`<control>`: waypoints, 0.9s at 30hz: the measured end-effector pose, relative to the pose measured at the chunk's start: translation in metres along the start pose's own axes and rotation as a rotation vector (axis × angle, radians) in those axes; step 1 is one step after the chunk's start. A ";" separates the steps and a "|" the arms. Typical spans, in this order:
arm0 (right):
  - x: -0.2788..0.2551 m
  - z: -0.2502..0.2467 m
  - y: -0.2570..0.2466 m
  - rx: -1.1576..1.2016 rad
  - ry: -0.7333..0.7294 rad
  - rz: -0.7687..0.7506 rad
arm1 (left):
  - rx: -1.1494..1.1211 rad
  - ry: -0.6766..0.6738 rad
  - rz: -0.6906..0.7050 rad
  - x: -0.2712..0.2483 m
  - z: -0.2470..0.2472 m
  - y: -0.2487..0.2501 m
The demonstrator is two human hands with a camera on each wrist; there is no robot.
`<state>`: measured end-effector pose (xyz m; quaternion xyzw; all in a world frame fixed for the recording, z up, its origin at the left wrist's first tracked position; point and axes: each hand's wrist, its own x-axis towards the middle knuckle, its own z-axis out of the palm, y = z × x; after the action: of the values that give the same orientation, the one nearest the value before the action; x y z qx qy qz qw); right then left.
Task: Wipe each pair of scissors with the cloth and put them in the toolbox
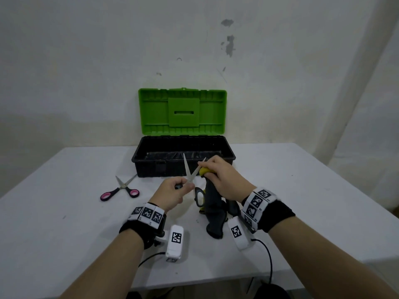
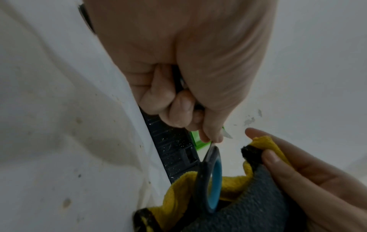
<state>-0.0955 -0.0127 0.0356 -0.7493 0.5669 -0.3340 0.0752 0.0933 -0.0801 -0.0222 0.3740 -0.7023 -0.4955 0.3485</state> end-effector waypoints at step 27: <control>0.000 0.001 -0.013 -0.262 0.131 -0.142 | 0.138 -0.011 0.165 -0.004 0.005 0.022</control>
<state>-0.0840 -0.0088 0.0412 -0.7674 0.5551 -0.3097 -0.0840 0.0869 -0.0698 -0.0031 0.3352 -0.7650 -0.4177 0.3577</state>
